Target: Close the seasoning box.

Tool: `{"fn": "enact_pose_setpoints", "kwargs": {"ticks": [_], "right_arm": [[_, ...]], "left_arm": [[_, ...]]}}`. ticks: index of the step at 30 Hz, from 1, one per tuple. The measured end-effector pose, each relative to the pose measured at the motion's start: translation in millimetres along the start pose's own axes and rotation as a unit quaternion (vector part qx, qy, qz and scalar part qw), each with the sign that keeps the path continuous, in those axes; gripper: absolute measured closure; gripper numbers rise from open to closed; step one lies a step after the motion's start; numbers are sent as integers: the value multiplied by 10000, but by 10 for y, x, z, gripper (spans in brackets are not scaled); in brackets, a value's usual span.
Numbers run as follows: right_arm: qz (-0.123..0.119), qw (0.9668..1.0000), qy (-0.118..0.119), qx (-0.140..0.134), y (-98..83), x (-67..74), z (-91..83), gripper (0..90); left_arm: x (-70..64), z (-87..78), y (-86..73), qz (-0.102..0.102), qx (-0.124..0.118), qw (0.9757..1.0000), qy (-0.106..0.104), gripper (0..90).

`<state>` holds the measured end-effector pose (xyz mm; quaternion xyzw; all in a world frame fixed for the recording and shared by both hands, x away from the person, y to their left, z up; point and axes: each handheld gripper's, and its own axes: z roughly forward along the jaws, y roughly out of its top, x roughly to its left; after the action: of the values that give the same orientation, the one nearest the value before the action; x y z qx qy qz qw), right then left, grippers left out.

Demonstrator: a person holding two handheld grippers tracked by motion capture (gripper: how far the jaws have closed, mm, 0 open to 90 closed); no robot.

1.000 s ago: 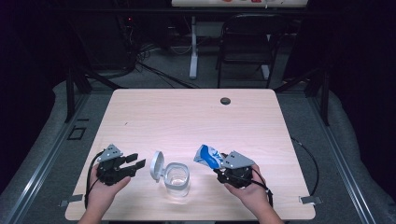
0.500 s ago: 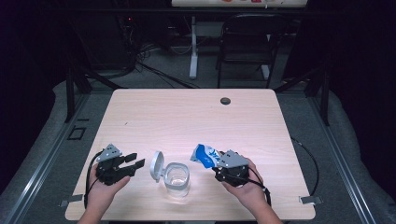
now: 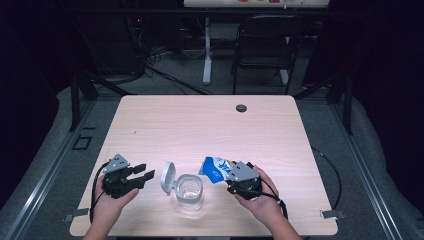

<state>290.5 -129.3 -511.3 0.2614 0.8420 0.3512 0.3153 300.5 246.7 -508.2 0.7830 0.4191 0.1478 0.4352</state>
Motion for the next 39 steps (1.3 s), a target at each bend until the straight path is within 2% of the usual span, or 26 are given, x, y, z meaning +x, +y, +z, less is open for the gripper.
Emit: {"fn": "enact_pose_setpoints", "kwargs": {"ticks": [15,20,30,32,38,39], "right_arm": [[-464,9985,-251,170,34,56,33,481],[-474,9983,-300,130,28,74,57,482],[-682,9966,-403,244,49,90,52,481],[-677,9966,-422,195,48,100,64,481],[-854,9947,-508,270,69,120,70,481],[-814,9952,-511,199,65,128,83,481]], "left_arm": [[1,-1,0,-7,-2,10000,6,547],[3,-2,-1,-11,-15,10000,3,547],[3,-1,-4,-19,-6,10000,14,545],[3,0,-5,-41,-16,10000,16,545],[9,2,-7,-57,-26,10000,4,545],[10,1,-7,-58,-26,10000,3,546]]}}
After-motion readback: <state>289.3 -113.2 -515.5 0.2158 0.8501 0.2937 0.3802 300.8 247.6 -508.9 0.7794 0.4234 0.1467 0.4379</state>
